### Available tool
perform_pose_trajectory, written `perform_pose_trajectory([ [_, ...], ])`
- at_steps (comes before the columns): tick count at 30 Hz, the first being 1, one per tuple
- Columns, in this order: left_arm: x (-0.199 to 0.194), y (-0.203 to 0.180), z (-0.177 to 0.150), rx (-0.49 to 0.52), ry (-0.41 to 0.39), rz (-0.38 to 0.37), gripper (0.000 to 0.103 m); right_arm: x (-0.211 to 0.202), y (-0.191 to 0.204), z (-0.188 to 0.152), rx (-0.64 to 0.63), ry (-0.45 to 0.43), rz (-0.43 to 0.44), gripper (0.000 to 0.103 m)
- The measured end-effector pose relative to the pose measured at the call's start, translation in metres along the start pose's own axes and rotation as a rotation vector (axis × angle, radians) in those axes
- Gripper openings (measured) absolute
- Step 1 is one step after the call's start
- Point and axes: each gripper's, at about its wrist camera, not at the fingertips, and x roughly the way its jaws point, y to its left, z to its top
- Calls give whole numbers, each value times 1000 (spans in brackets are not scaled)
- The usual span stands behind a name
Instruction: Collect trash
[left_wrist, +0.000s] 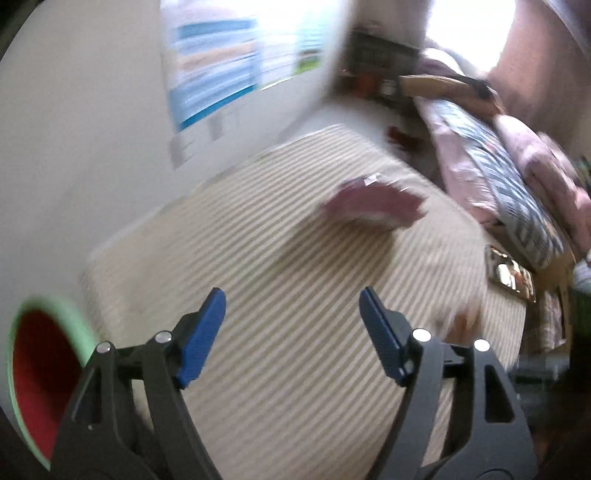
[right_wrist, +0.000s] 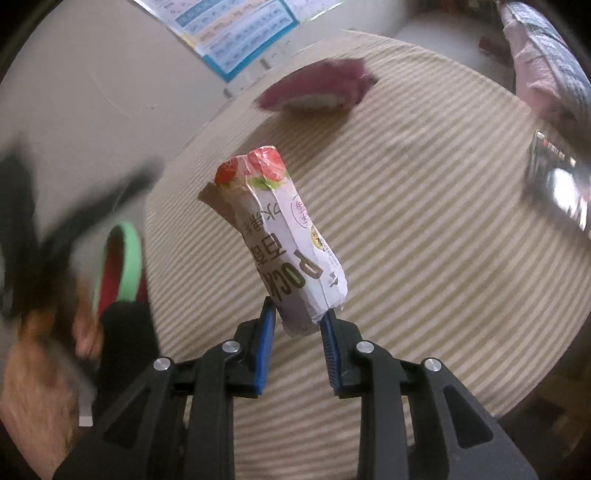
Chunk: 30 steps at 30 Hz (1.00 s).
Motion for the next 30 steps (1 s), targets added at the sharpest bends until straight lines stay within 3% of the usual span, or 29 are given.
perform_pose_trajectory([
  [4, 38, -21, 42, 36, 0, -64, 72, 1, 4, 0, -21, -6, 13, 25],
  [9, 87, -36, 68, 43, 72, -43, 61, 4, -13, 1, 36, 4, 51, 26],
  [15, 128, -34, 69, -6, 173, -51, 31, 0, -15, -3, 29, 5, 67, 26],
  [17, 137, -28, 69, -56, 202, -73, 6, -1, -17, -3, 33, 4, 73, 27],
  [18, 139, -25, 69, -76, 210, -90, 0, -2, -18, -3, 37, 3, 77, 27],
  [23, 124, -16, 55, -100, 199, -113, 0, -4, -22, -1, 48, 8, 91, 27],
  [30, 61, 0, 14, -134, 137, -96, 0, -3, -29, 2, 55, 9, 108, 27],
])
